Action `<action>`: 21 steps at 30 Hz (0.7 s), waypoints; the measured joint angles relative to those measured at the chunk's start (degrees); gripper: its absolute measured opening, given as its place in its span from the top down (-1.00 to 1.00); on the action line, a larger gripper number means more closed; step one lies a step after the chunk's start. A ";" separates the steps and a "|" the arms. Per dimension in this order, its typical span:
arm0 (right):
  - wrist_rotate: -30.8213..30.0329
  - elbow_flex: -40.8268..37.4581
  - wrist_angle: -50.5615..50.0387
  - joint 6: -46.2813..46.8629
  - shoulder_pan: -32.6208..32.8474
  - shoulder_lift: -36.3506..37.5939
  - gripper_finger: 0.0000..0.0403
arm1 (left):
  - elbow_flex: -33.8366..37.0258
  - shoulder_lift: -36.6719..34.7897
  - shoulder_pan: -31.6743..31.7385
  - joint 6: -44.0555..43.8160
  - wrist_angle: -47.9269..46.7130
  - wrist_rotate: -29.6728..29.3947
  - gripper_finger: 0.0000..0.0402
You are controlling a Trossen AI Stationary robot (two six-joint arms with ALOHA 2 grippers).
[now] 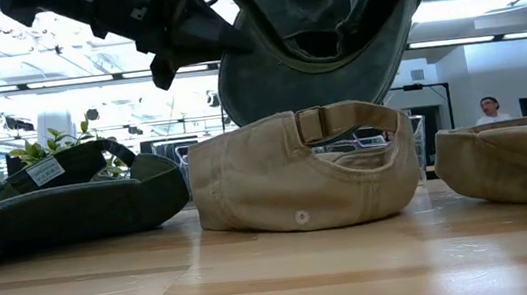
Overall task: Pick & Place hat
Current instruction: Put the right black cap into the right transparent bin
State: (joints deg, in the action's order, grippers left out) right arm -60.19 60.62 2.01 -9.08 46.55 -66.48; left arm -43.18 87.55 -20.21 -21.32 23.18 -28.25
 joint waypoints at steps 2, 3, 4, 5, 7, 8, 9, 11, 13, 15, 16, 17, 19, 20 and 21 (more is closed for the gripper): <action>0.19 0.00 -0.13 1.70 -0.02 -2.72 -0.45 | 0.00 0.00 0.02 -0.02 0.17 -0.02 0.89; 0.07 0.00 -0.10 2.30 -0.08 -4.10 -0.44 | -0.01 0.00 0.01 -0.02 0.27 -0.02 0.89; 0.03 0.00 -0.04 3.01 -0.38 -5.28 -0.44 | -0.02 0.00 0.00 -0.02 0.39 0.00 0.89; -0.04 -0.01 0.16 3.66 -0.93 -6.29 -0.44 | -0.02 0.00 -0.02 -0.02 0.50 0.00 0.89; -0.21 0.00 0.35 5.39 -2.64 -8.14 -0.44 | -0.04 0.00 -0.29 0.00 0.76 0.00 0.89; -0.19 0.00 0.18 6.34 -3.60 -8.90 -0.43 | -0.04 0.00 -0.42 0.00 0.88 -0.02 0.89; -0.06 -0.02 -0.08 7.38 -4.73 -9.53 -0.42 | -0.04 0.00 -0.53 0.00 1.06 -0.02 0.89; 1.91 -0.04 -0.30 9.38 -7.17 -10.32 -0.39 | -0.07 -0.02 -0.95 0.04 1.33 0.00 0.89; 8.03 -0.02 -1.93 12.26 -9.83 -10.64 -0.35 | -0.07 -0.27 -1.41 0.33 1.29 0.02 0.89; 16.02 -0.04 -4.41 15.54 -12.39 -10.80 -0.31 | -0.08 -0.97 -1.95 1.37 1.37 0.40 0.89; 19.07 -0.04 -5.81 17.18 -13.60 -10.80 -0.28 | -0.09 -1.41 -2.23 1.62 1.41 0.77 0.89; 21.15 -0.04 -7.09 18.59 -14.61 -10.80 -0.25 | -0.12 -1.85 -2.63 1.87 1.51 0.87 0.89; 22.66 -0.04 -10.11 20.82 -16.19 -10.77 -0.16 | -0.15 -2.62 -3.57 2.82 1.52 0.85 0.89; 22.79 -0.04 -11.72 21.59 -16.81 -10.77 -0.11 | -0.15 -2.87 -4.08 2.93 1.48 0.89 0.89; 22.84 -0.04 -13.19 22.62 -17.43 -10.77 -0.06 | -0.15 -3.09 -4.55 2.95 1.31 0.87 0.89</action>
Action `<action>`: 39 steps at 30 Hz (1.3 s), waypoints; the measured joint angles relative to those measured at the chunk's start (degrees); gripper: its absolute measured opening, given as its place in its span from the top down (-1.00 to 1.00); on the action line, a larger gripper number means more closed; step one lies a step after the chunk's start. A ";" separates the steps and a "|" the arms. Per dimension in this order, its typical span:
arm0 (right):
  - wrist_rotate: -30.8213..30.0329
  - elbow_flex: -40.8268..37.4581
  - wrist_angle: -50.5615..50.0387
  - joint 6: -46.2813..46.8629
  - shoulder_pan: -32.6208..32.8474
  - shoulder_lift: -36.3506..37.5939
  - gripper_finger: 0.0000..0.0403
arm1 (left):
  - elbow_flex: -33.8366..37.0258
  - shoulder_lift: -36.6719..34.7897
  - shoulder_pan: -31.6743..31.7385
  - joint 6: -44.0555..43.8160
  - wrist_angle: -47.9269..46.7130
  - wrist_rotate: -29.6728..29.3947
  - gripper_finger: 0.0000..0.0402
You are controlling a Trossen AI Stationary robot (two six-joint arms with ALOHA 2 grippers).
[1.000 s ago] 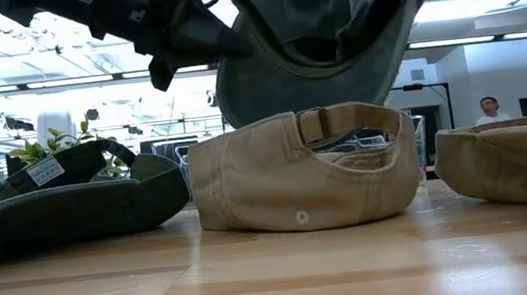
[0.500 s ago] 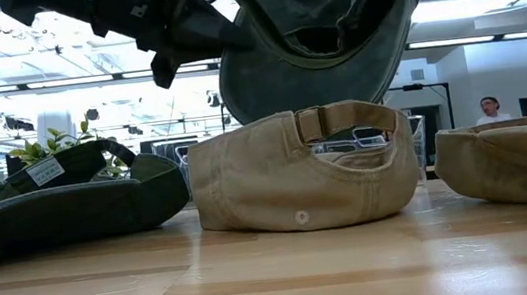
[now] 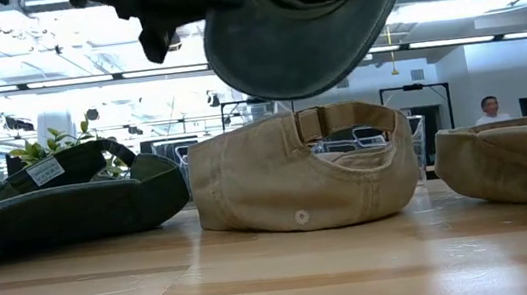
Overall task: Pick & Place hat
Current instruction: Put the right black cap into the right transparent bin
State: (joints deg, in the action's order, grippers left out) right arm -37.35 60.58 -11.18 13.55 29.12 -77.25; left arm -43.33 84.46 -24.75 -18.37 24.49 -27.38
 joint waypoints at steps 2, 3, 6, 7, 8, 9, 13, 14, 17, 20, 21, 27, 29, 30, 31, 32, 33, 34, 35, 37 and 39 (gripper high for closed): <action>0.26 0.00 -3.34 1.96 -1.24 0.00 0.07 | 0.00 -0.10 -0.83 0.28 0.02 -0.02 0.89; 0.39 0.00 -5.47 2.97 -1.83 0.00 0.15 | 0.00 -0.10 -1.03 0.38 0.01 -0.04 0.89; -2.06 0.00 -11.71 5.21 -3.45 0.00 0.40 | 0.00 -0.11 -1.11 0.41 0.02 -0.04 0.89; -3.89 0.00 -13.60 5.98 -3.87 0.00 0.48 | 0.00 -0.10 -1.00 0.41 0.00 -0.10 0.89; -6.43 0.00 -15.50 6.44 -4.20 0.00 0.57 | 0.00 -0.11 -0.80 0.42 -0.01 -0.16 0.89; -8.95 0.00 -16.89 6.60 -4.50 0.00 0.64 | 0.00 -0.10 -0.66 0.42 0.00 -0.26 0.89; -17.18 0.00 -19.29 6.40 -5.21 0.61 0.89 | 0.00 -0.10 -0.71 0.41 -0.01 -0.04 0.89; -18.64 0.02 -19.21 5.80 -5.27 0.92 0.94 | 0.00 -0.10 -0.74 0.45 0.06 0.03 0.89; -21.37 0.13 -19.23 3.86 -5.20 2.03 0.98 | 0.00 -0.12 -0.69 0.55 0.02 -0.02 0.89; -21.22 1.26 -19.23 2.43 -4.16 3.11 0.94 | 0.00 -0.12 -0.71 0.59 0.00 -0.03 0.89; -21.30 1.97 -19.23 1.51 -3.48 3.43 0.92 | 0.00 -0.12 -0.74 0.61 -0.02 -0.24 0.89; -21.51 8.06 -14.69 -5.50 3.30 5.55 0.88 | 0.00 -0.12 -0.61 0.63 -0.22 -3.08 0.89; -21.44 8.90 -9.60 -8.75 6.09 5.54 0.89 | 0.00 -0.12 -0.61 0.63 -0.20 -5.85 0.89; -21.29 8.96 -7.19 -10.33 7.54 5.43 0.90 | 0.00 -0.12 -0.61 0.63 -0.22 -7.53 0.89; -20.93 8.96 -4.95 -11.57 9.03 5.16 0.92 | 0.00 -0.12 -0.61 0.63 -0.22 -9.20 0.89; -20.55 8.96 -3.31 -11.94 10.34 4.82 0.93 | 0.00 -0.12 -0.61 0.62 -0.20 -10.77 0.89; -20.13 8.96 -2.82 -11.71 11.59 4.42 0.94 | 0.00 -0.12 -0.60 0.61 -0.21 -12.07 0.89; -20.06 8.86 -2.81 -10.47 12.90 3.78 0.95 | 0.00 -0.12 -0.59 0.61 -0.22 -13.25 0.89; -20.46 8.64 -3.08 -8.73 14.00 3.01 0.97 | 0.00 -0.12 -0.61 0.61 -0.21 -14.24 0.89; -23.57 7.76 -4.12 -4.81 16.26 0.94 0.98 | 0.00 -0.12 -0.85 0.61 -0.20 -16.04 0.89; -27.17 6.06 -4.21 -1.04 18.13 -1.24 0.99 | 0.00 0.31 -1.11 0.63 0.04 -18.12 0.89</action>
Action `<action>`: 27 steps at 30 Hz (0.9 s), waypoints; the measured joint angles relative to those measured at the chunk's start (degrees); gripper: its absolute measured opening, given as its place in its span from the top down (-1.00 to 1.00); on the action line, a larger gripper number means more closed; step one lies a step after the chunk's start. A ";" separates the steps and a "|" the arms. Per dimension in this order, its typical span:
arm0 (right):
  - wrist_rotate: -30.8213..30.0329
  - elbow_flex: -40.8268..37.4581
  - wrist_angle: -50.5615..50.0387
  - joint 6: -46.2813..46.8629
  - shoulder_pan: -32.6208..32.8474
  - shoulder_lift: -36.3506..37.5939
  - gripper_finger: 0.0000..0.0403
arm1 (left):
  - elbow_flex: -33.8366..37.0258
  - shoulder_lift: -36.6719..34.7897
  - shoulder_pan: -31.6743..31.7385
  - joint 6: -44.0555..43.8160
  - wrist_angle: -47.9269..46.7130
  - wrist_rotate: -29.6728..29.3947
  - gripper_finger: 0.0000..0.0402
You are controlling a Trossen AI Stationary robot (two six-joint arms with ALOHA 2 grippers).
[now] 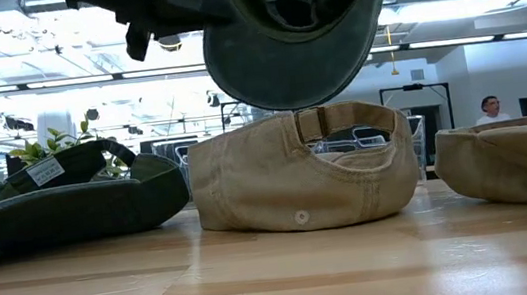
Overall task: Pick & Place hat
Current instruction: Put the right black cap into the right transparent bin
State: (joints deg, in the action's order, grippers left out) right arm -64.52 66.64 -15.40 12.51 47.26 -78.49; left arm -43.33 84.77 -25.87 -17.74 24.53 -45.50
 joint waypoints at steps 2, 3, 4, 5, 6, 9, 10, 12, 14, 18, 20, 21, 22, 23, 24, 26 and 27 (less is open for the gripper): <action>-2.48 -1.52 -0.19 3.65 1.18 -2.19 0.99 | 0.00 0.62 -0.13 0.73 -0.06 -2.24 0.89; -3.47 -1.82 -1.12 5.06 1.49 -3.22 0.98 | 0.00 0.94 -0.11 1.23 -0.03 -2.72 0.89; -4.49 -1.89 -2.02 6.35 1.63 -4.19 0.97 | 0.00 1.21 0.02 2.06 -0.04 -2.92 0.89; -5.26 -1.89 -2.33 7.11 1.55 -4.91 0.96 | 0.00 1.31 0.22 2.97 -0.06 -2.88 0.89; -5.92 -1.89 -2.32 7.23 1.23 -5.25 0.94 | 0.00 1.37 0.29 4.22 -0.03 -2.64 0.89; -5.24 -1.17 -2.30 5.58 -0.45 -4.86 0.84 | 0.00 1.51 0.31 7.33 0.11 -0.40 0.89; -4.08 -0.83 -2.26 4.43 -1.27 -4.39 0.79 | 0.00 1.51 0.30 8.43 0.01 0.80 0.89; -0.94 -0.12 -2.33 2.11 -2.86 -3.05 0.68 | 0.01 1.51 0.28 9.61 0.04 2.86 0.89; 3.29 0.59 -2.41 -0.22 -4.79 -1.81 0.56 | 0.00 1.51 0.28 10.08 0.04 3.97 0.89; 10.42 1.31 -2.64 -4.61 -8.42 0.17 0.26 | 0.00 1.51 0.31 10.19 -0.02 3.96 0.89; 12.76 1.81 -3.90 -5.81 -9.96 0.87 0.10 | 0.00 1.51 0.31 10.21 -0.04 4.18 0.89; 13.61 2.13 -5.44 -5.90 -10.67 1.05 0.02 | 0.00 1.51 0.31 10.19 -0.03 4.74 0.89; 14.16 2.77 -7.36 -5.73 -11.33 1.07 -0.06 | 0.00 1.51 0.31 10.21 -0.04 5.15 0.89; 14.71 3.43 -9.75 -5.12 -12.02 1.03 -0.13 | 0.00 1.51 0.31 10.21 -0.06 5.27 0.89; 15.04 4.08 -12.59 -4.36 -12.63 0.94 -0.19 | 0.00 1.51 0.28 10.21 -0.06 5.26 0.89; 15.59 5.16 -17.10 -2.05 -13.87 0.57 -0.28 | 0.00 1.51 0.28 10.21 -0.06 5.27 0.89; 16.01 5.30 -18.89 -0.91 -14.47 0.50 -0.32 | 0.00 1.51 0.28 10.20 -0.06 5.27 0.89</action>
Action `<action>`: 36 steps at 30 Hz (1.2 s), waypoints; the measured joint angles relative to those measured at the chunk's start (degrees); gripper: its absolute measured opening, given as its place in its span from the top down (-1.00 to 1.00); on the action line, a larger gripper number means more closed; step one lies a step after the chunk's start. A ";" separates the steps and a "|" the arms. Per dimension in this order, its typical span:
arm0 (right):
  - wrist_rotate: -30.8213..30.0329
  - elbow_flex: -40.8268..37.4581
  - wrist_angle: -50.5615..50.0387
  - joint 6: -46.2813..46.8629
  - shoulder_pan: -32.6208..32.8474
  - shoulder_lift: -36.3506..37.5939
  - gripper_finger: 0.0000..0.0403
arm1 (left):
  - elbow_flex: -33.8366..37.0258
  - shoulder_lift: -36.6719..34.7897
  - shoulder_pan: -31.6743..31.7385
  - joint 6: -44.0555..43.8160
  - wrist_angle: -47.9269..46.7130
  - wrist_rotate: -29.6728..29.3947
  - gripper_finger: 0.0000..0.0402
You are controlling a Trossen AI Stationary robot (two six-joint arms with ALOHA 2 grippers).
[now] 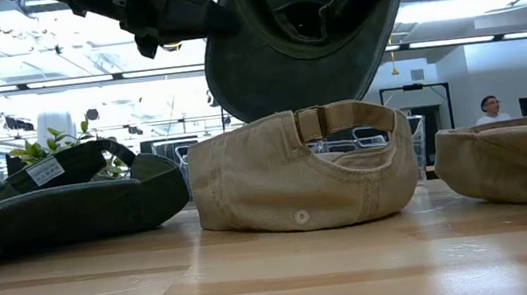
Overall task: Pick & Place hat
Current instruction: Put the right black cap into the right transparent bin
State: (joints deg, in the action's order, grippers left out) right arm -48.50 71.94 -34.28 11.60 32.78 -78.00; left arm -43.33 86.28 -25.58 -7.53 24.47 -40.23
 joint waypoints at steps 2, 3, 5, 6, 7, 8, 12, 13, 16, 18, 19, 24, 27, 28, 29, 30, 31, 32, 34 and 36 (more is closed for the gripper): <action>1.25 0.00 -2.33 2.25 -1.07 0.00 -0.35 | 0.00 0.00 0.02 -0.01 0.00 -0.02 0.89; 1.64 0.00 -3.19 3.39 -1.50 0.00 -0.35 | 0.00 0.00 0.02 0.00 0.00 -0.02 0.89; 2.06 0.00 -5.61 5.07 -2.30 0.00 -0.35 | 0.00 0.00 0.00 -0.01 0.00 0.00 0.89; 2.06 0.00 -6.70 5.88 -2.56 0.00 -0.35 | 0.00 0.00 0.00 -0.01 0.00 0.00 0.89; 2.07 0.00 -7.70 6.65 -2.76 0.00 -0.35 | 0.00 0.00 0.00 0.00 0.00 0.00 0.89; 2.05 0.00 -8.75 7.56 -3.04 0.00 -0.34 | 0.00 0.00 0.00 0.00 0.00 0.00 0.89; 2.07 0.00 -11.37 9.57 -4.71 -0.02 -0.34 | 0.02 0.00 0.02 -0.15 0.00 0.00 0.89; 2.07 0.00 -11.57 9.59 -5.16 -0.02 -0.34 | 0.01 0.00 0.01 -0.15 0.00 0.01 0.89; 2.09 0.00 -11.63 9.48 -6.52 -0.02 -0.34 | 0.02 0.00 0.00 -0.17 0.00 0.02 0.89; 2.24 0.00 -11.75 9.08 -7.53 -0.02 -0.34 | 0.02 0.00 0.00 -0.17 0.00 0.02 0.89; 2.51 0.00 -11.82 9.08 -8.01 -0.02 -0.34 | 0.02 0.00 0.01 -0.17 0.00 0.02 0.89; 9.22 0.00 -11.40 9.04 -10.76 -0.03 -0.34 | 0.02 0.00 0.00 -0.19 0.00 0.04 0.89; 10.58 0.00 -10.48 8.98 -11.20 -0.09 -0.34 | 0.02 0.00 0.00 -0.19 0.00 0.04 0.89; 10.95 0.00 -10.18 9.00 -11.20 -0.09 -0.34 | 0.02 0.00 0.00 -0.21 0.00 0.06 0.89; 11.07 0.00 -10.03 9.00 -11.20 -0.09 -0.34 | 0.02 0.00 0.01 -0.28 0.00 0.07 0.89; 11.07 0.00 -10.07 9.00 -11.18 -0.09 -0.34 | 0.02 0.00 0.00 -0.41 0.00 0.07 0.89; 11.07 0.00 -10.09 8.99 -11.18 -0.09 -0.34 | 0.02 0.00 0.00 -0.43 0.00 0.08 0.89; 11.02 0.00 -10.14 9.00 -11.18 -0.09 -0.33 | 0.02 0.00 0.00 -0.43 0.00 0.09 0.89; 10.87 0.00 -10.21 9.00 -11.20 -0.09 -0.28 | 0.02 0.00 0.02 -0.44 0.00 0.07 0.89; 10.59 0.00 -10.23 8.97 -11.21 -0.09 -0.17 | 0.02 0.00 0.02 -0.68 0.00 0.07 0.89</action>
State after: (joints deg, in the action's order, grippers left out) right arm -37.92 71.94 -44.51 20.58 21.57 -78.08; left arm -43.31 86.28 -25.56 -8.21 24.47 -40.16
